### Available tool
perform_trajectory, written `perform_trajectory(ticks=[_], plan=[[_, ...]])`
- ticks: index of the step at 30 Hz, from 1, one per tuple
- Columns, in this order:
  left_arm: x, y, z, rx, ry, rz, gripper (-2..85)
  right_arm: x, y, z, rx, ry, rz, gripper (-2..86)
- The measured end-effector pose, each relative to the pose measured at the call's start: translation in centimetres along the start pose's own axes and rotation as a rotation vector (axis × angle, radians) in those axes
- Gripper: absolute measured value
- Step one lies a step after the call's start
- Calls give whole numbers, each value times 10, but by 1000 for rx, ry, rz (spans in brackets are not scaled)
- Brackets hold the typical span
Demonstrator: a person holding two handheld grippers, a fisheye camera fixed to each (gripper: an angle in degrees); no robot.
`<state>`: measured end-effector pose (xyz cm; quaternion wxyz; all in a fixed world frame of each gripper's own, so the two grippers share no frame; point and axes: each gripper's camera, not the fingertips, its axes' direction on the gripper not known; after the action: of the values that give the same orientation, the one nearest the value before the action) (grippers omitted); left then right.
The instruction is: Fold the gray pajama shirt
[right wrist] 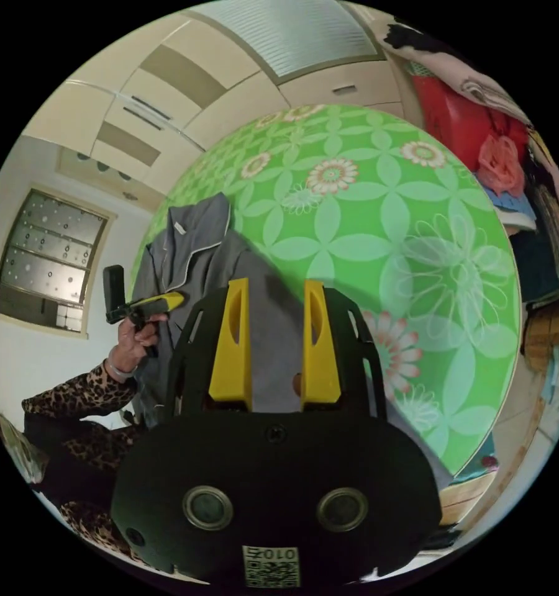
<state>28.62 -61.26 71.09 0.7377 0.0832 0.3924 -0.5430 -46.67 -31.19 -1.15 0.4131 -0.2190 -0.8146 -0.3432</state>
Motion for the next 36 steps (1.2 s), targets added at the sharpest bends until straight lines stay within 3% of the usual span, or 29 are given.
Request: perform_trajectory(ticks=[9,13,19,24,28,32,36], plan=[[6,5,-4,14,-4,-13,-2,-9,-6,15,-63,89,-79,29],[6,7,-7,31,-28,-52,-2,52,15,-11,83,-114,102,28],[9,8,-9,38,-24,-63,-1,86,35,-26,100,-318,74,59],[20,4,-3,-22,-15,-10,-1,108,78,-88,260,-377,92,89],[20,4,-6,-16,-6,-20,-2,151,197,-171,522,-395,211,97],[22,2,-7,-22,20,-15,-2,231,386,-217,845,-530,539,117],[25,-1,-6,-39,16,-22,-2,279,506,-177,814,-662,824,156]])
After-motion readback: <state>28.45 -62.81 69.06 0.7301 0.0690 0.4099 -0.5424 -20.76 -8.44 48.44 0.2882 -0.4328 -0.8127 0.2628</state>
